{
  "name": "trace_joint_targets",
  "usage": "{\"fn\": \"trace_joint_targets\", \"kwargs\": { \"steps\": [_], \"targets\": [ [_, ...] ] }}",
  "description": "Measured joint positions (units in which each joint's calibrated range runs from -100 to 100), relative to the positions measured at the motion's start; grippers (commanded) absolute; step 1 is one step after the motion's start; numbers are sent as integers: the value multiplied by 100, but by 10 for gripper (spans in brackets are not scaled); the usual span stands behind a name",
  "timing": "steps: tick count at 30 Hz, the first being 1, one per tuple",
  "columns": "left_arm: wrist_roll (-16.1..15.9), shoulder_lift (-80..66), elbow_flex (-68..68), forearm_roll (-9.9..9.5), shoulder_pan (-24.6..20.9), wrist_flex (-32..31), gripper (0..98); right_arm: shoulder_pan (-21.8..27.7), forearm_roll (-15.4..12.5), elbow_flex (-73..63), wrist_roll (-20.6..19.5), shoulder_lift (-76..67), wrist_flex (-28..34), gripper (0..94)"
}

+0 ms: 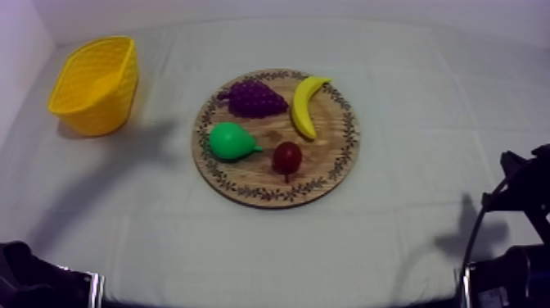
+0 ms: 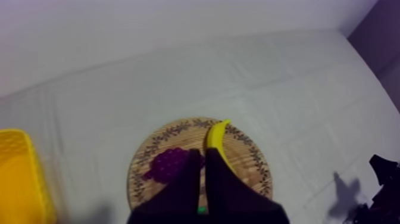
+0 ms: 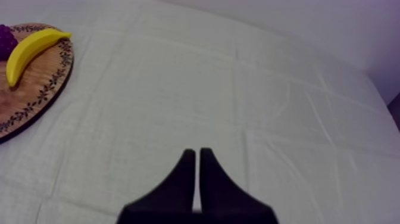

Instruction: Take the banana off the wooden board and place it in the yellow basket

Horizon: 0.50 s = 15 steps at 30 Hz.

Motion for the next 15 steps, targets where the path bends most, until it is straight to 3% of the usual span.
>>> {"fn": "trace_joint_targets", "kwargs": {
  "steps": [15],
  "targets": [
    [460, 2128, -942, 101, 512, 604, 102, 0, 0, 0, 3, 0, 0, 6]
  ]
}}
